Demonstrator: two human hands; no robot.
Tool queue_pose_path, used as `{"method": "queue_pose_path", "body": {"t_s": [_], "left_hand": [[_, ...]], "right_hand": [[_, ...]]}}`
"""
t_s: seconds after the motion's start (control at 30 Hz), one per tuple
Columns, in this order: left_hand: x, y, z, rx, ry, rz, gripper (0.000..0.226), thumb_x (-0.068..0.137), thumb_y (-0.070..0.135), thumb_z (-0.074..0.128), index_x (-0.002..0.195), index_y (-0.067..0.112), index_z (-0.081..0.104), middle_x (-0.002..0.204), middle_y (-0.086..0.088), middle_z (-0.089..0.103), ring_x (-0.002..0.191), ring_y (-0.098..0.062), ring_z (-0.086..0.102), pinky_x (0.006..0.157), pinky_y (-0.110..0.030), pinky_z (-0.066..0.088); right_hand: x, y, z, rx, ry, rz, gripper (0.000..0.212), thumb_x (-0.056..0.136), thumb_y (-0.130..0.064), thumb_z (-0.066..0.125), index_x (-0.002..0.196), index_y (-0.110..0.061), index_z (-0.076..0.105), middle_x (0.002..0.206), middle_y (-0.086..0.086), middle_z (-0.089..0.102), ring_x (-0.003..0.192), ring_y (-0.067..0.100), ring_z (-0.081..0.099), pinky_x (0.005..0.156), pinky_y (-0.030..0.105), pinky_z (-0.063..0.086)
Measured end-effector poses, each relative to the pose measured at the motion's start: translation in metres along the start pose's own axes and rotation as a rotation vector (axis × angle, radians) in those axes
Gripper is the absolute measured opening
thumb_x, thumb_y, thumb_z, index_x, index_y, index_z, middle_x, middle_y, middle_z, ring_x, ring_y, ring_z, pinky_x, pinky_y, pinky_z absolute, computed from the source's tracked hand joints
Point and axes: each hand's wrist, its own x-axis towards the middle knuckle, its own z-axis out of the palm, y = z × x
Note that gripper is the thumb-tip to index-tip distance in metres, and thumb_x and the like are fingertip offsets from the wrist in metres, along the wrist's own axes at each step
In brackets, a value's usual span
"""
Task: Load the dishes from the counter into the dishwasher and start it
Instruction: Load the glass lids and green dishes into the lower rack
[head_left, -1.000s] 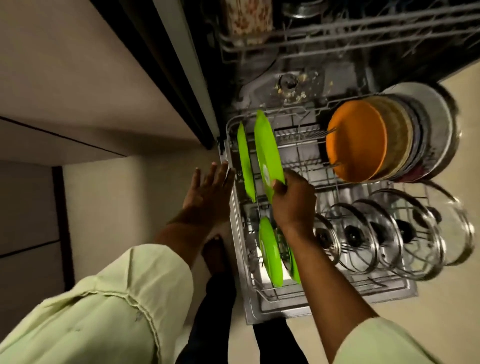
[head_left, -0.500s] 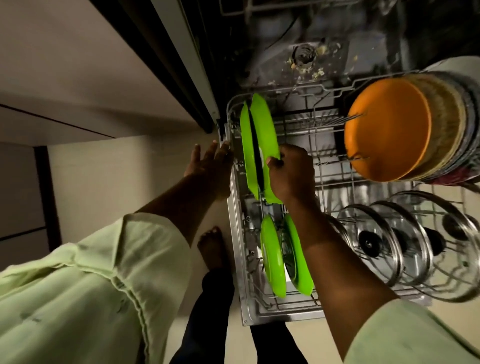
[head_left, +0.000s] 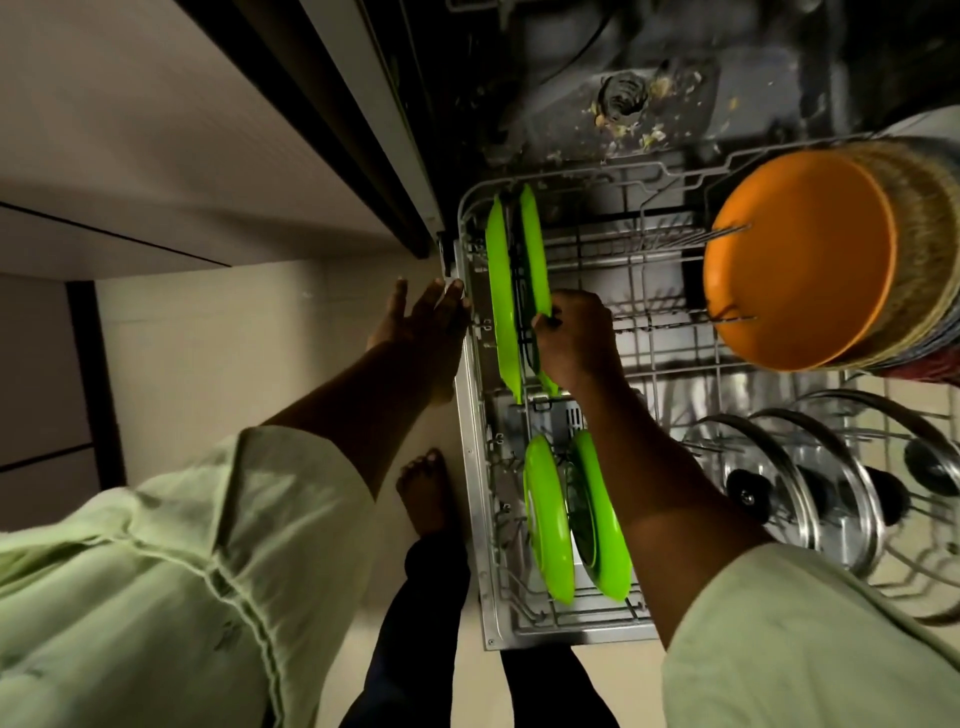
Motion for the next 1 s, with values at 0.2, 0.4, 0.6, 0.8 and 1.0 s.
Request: {"method": "queue_pose_path", "body": {"t_s": [0.2,0.4,0.6,0.8,1.0], "left_hand": [[0.002,0.002,-0.001,0.036,-0.019,-0.009,0.104,0.092,0.049,0.059,0.156,0.011,-0.014,0.162,-0.016,-0.02,0.151,-0.033,-0.014,0.119,-0.059,-0.005],[0.003,0.003,-0.004,0.072,-0.037,-0.016,0.104,0.092,0.053,0.057,0.156,0.01,-0.013,0.162,-0.016,-0.019,0.151,-0.033,-0.013,0.119,-0.06,-0.004],[0.004,0.005,-0.004,0.071,-0.043,-0.031,0.105,0.091,0.054,0.057,0.156,0.01,-0.014,0.163,-0.015,-0.018,0.151,-0.033,-0.012,0.119,-0.06,-0.006],[0.002,0.007,-0.001,0.05,-0.007,-0.046,0.102,0.092,0.052,0.056,0.156,0.011,-0.014,0.163,-0.015,-0.017,0.151,-0.034,-0.008,0.119,-0.06,-0.006],[-0.006,0.016,0.003,-0.079,0.04,-0.08,0.093,0.096,0.046,0.052,0.157,0.014,-0.011,0.164,-0.014,-0.014,0.152,-0.034,-0.004,0.12,-0.059,-0.004]], "right_hand": [[0.002,0.0,0.01,0.013,-0.016,-0.001,0.044,0.097,-0.018,0.056,0.06,-0.022,0.033,0.065,0.002,0.046,0.07,0.02,0.046,0.062,0.025,0.03],[0.002,0.001,0.007,0.008,-0.049,-0.009,0.046,0.1,-0.02,0.053,0.06,-0.024,0.03,0.059,-0.007,0.035,0.052,0.004,0.031,0.048,0.024,0.023],[0.001,0.001,0.004,0.044,-0.062,-0.01,0.047,0.099,-0.024,0.057,0.061,-0.027,0.029,0.059,-0.01,0.032,0.052,0.0,0.028,0.048,0.017,0.022],[-0.002,-0.005,0.005,0.019,-0.004,-0.032,0.038,0.104,-0.036,0.041,0.072,-0.018,0.047,0.062,-0.008,0.042,0.058,0.013,0.041,0.05,0.027,0.023],[-0.015,-0.003,0.0,-0.021,0.057,0.0,0.035,0.105,-0.038,0.035,0.091,-0.013,0.056,0.074,-0.003,0.05,0.065,0.014,0.043,0.047,0.016,0.02]]}}
